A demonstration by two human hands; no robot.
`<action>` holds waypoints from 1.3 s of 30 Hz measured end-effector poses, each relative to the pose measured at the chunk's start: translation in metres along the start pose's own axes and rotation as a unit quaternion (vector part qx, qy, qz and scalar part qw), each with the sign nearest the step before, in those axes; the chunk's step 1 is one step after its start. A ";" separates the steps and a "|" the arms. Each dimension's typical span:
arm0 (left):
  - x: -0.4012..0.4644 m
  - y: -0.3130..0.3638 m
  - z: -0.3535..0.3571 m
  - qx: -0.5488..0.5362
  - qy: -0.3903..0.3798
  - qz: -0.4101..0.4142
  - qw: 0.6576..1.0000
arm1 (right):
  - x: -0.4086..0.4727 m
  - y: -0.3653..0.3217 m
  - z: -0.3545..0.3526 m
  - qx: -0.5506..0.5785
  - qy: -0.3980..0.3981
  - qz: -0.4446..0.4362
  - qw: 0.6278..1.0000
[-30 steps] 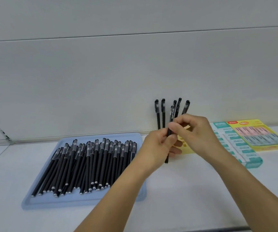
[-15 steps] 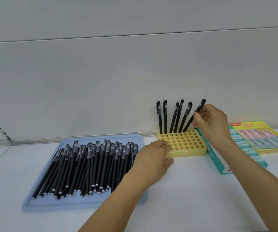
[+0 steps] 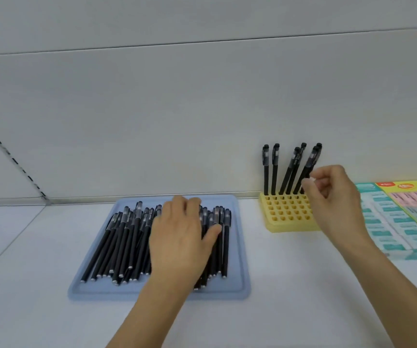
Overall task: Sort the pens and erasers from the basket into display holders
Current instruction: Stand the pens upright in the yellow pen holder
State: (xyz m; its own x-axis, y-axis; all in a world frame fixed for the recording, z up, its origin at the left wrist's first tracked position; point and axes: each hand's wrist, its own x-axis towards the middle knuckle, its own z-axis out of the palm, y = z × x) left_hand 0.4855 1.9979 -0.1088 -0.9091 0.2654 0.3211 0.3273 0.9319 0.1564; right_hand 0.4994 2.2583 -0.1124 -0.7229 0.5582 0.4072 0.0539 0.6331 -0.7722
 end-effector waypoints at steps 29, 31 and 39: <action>0.010 -0.039 -0.019 -0.656 -0.180 -0.111 0.725 | -0.069 -0.115 0.080 0.335 -0.306 0.126 0.882; 0.009 -0.038 -0.017 -0.659 -0.171 -0.118 0.723 | -0.067 -0.114 0.078 0.325 -0.290 0.108 0.894; 0.020 0.012 0.000 -0.716 -0.154 -0.157 0.663 | 0.012 -0.021 -0.019 0.148 0.093 0.036 0.984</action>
State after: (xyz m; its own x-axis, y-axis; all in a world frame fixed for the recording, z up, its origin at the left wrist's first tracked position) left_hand 0.4716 2.0142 -0.1009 -0.9274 0.3580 -0.1083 -0.1815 -0.1777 0.9672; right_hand 0.5028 2.2614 -0.0823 -0.5845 0.7023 0.4065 -0.1214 0.4196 -0.8995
